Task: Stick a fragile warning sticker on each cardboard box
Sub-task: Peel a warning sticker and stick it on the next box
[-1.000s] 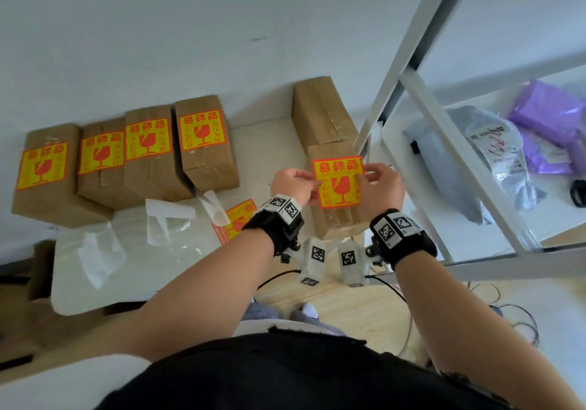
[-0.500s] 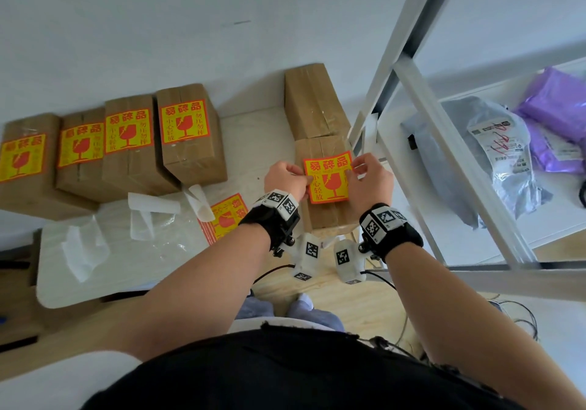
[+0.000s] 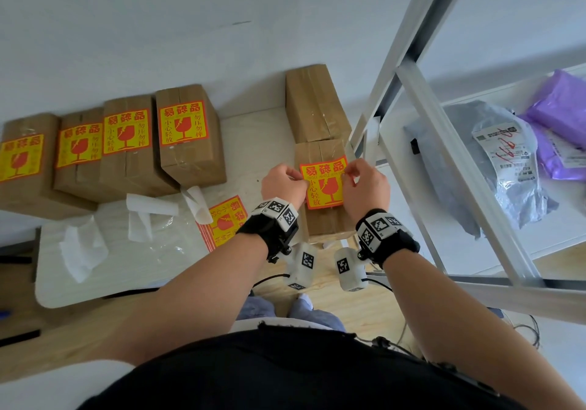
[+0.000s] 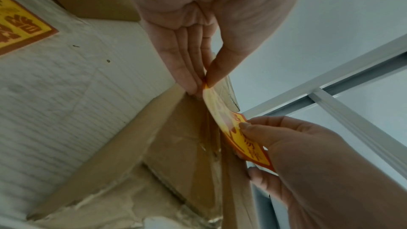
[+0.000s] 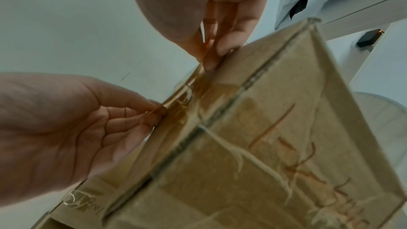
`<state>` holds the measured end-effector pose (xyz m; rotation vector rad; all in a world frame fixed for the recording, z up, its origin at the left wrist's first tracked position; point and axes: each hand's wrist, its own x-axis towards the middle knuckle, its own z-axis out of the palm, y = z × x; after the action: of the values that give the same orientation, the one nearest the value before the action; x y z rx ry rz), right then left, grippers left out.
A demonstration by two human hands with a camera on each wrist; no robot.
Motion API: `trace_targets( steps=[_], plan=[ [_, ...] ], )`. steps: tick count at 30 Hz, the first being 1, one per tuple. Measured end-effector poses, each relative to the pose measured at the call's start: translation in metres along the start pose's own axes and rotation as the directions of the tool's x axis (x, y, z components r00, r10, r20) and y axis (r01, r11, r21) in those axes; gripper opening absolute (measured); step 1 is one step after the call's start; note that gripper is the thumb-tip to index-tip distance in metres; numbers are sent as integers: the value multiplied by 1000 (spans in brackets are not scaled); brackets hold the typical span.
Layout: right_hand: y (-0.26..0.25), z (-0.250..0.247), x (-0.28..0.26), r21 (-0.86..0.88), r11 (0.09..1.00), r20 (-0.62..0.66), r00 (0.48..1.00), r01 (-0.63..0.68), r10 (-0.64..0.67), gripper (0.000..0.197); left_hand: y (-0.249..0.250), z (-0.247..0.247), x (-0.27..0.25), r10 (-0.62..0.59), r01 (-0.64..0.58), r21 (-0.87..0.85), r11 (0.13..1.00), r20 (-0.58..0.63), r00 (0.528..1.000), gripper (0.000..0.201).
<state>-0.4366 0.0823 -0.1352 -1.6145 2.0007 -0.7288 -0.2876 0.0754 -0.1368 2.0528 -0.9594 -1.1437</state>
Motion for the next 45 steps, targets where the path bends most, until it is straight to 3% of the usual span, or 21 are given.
trace_targets(
  steps=[20,31,37,41,45],
  plan=[
    [-6,1,11,-195,980,125,992,48,-24,21,14,2,9,-27,18,150,988,53,998,11],
    [-19,-5,14,-515,845,293,956,146,14,31,24,-5,5,-6,-19,232,973,109,994,13],
    [-8,-2,3,-564,805,312,950,183,3,60,21,-3,-2,112,-124,365,923,54,992,33],
    [1,3,-9,-569,807,301,954,161,22,62,18,-4,-6,161,-159,374,913,27,987,47],
    [8,8,-16,-534,838,292,955,114,56,60,15,-1,-11,179,-174,387,905,23,984,44]
  ],
)
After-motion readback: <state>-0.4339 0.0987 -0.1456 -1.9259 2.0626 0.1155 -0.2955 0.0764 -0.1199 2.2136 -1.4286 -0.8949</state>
